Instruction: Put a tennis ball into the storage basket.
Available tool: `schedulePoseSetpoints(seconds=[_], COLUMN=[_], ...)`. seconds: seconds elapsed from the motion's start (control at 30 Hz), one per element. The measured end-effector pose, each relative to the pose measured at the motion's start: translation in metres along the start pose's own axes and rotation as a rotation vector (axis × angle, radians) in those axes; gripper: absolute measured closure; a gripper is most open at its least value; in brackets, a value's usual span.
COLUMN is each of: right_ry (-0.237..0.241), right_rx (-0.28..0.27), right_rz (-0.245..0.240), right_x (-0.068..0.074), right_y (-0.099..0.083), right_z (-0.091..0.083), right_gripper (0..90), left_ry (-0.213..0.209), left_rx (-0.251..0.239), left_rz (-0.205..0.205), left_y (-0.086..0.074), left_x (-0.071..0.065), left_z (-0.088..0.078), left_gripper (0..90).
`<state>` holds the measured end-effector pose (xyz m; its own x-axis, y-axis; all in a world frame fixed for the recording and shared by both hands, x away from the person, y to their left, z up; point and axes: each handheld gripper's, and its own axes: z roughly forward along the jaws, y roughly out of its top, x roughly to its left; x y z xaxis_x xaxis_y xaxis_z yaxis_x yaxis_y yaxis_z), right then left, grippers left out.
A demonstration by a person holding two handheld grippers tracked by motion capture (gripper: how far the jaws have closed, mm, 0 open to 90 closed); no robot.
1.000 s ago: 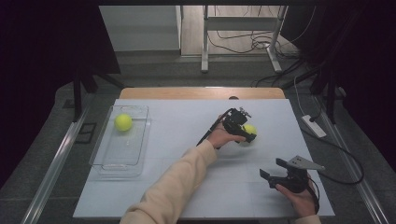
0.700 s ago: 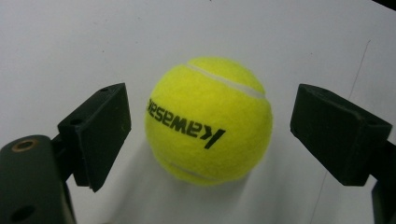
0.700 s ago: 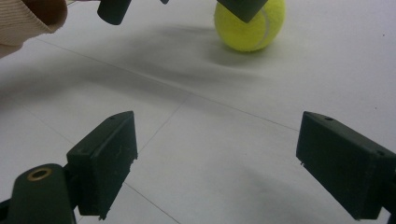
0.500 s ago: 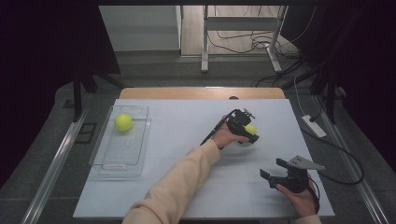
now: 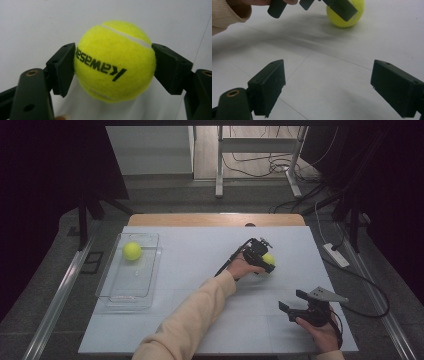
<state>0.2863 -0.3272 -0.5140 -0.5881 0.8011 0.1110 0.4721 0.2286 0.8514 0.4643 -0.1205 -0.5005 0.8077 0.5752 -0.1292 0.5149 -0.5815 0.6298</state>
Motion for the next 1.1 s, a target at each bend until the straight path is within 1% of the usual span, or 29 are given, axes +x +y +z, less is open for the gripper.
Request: schedulePoseSetpoints(seconds=[0.13, 0.27, 0.37, 0.63, 0.7, 0.83, 1.03, 1.1], right_ry=[-0.001, -0.002, -0.003, -0.005, -0.006, -0.007, -0.007, -0.006], right_rx=[0.0, 0.0, 0.001, 0.003, 0.003, 0.002, 0.002, 0.001], right_rz=[0.0, 0.0, 0.0, -0.002, -0.002, -0.001, -0.002, -0.002], right_x=[0.0, 0.0, -0.001, -0.001, -0.001, -0.001, 0.0, 0.0], right_y=[0.0, 0.0, 0.0, 0.0, 0.0, 0.0, 0.0, 0.0], right_z=[0.0, 0.0, 0.0, 0.0, 0.0, -0.001, -0.001, 0.0], right_gripper=[12.1, 12.1, 12.1, 12.1, 12.1, 12.1, 12.1, 12.1], left_ry=[0.009, 0.0, -0.007, -0.011, -0.01, -0.008, -0.005, -0.005], left_rx=[0.008, 0.009, 0.004, -0.022, -0.026, -0.035, -0.053, -0.06], left_rz=[0.016, 0.016, 0.026, 0.045, 0.043, 0.041, 0.054, 0.052], left_y=[0.0, 0.0, 0.0, 0.001, 0.001, -0.001, -0.004, -0.005], left_x=[-0.002, -0.002, -0.002, -0.005, -0.005, -0.003, -0.002, -0.001], left_z=[-0.001, -0.003, -0.005, -0.018, -0.02, -0.027, -0.036, -0.038], left_gripper=[26.7, 27.1, 27.1, 27.1, 27.1, 27.1, 27.1, 27.1])
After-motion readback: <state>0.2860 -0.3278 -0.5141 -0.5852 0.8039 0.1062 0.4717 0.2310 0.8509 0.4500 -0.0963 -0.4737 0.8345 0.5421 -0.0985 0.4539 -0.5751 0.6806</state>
